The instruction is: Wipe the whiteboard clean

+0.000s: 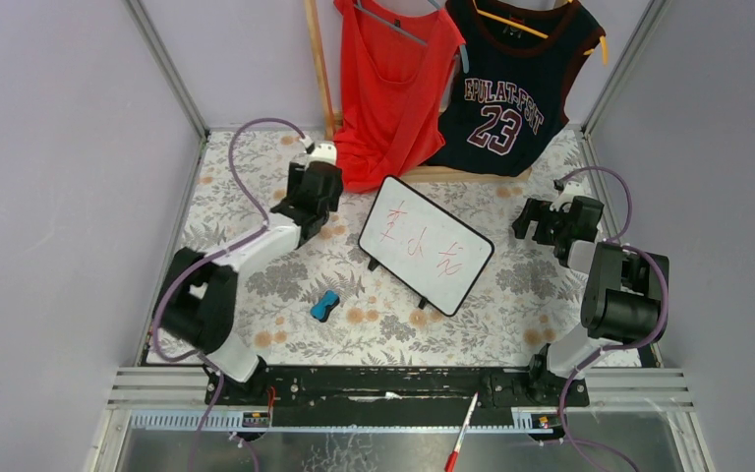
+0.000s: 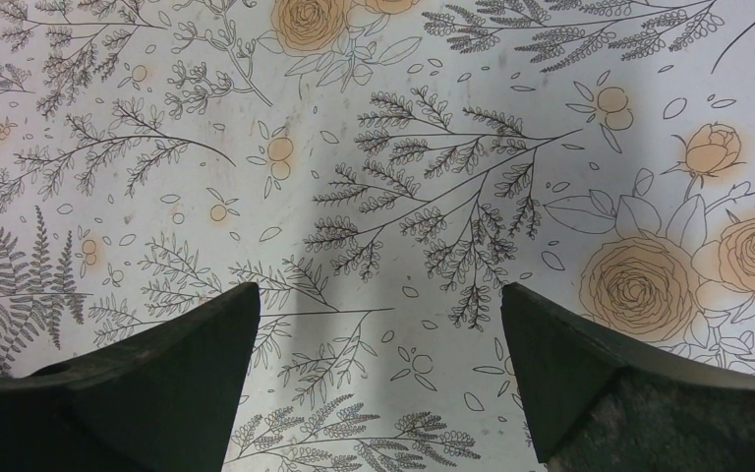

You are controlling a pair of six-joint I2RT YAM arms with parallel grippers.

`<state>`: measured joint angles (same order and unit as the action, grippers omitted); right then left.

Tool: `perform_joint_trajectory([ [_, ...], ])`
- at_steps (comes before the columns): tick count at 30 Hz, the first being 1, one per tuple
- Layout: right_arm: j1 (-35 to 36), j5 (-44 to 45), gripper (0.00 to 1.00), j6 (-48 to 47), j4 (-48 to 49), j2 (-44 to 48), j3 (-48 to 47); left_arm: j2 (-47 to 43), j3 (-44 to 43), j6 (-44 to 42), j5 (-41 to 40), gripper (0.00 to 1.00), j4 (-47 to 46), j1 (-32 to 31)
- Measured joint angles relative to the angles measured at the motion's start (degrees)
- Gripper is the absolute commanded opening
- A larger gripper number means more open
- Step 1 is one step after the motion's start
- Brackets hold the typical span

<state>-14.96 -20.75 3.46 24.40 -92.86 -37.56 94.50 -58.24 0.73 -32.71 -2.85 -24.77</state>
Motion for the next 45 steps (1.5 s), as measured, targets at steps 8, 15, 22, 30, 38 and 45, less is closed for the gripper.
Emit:
perform_joint_trajectory([
  [8, 0.0, -1.1, 0.99, -0.2, -0.3, 0.0, -0.1, -18.5, -2.8, 3.6, 10.5, 0.54, 19.8, 0.0],
  [15, 0.0, -2.6, 0.99, -0.7, -0.6, 0.0, -0.1, -30.6, -4.8, 6.6, 24.1, 0.60, 38.0, -0.1],
  [22, 0.0, -10.1, 0.99, -4.9, -6.3, -0.3, -2.2, -32.4, -4.8, 8.6, 30.3, 0.60, 51.0, -1.3],
  [30, 0.0, -18.1, 1.00, -14.4, -30.0, -3.0, -18.3, -27.5, -6.2, 10.2, 30.6, 0.61, 57.7, -5.2],
  [38, -0.1, -23.6, 1.00, -23.8, -56.0, 0.9, -33.2, -21.6, -6.4, 10.6, 30.2, 0.63, 58.5, -12.0],
  [45, -0.1, -29.7, 0.99, -29.2, -71.7, 10.2, -40.1, -17.6, -6.4, 10.6, 29.5, 0.63, 58.6, -16.8],
])
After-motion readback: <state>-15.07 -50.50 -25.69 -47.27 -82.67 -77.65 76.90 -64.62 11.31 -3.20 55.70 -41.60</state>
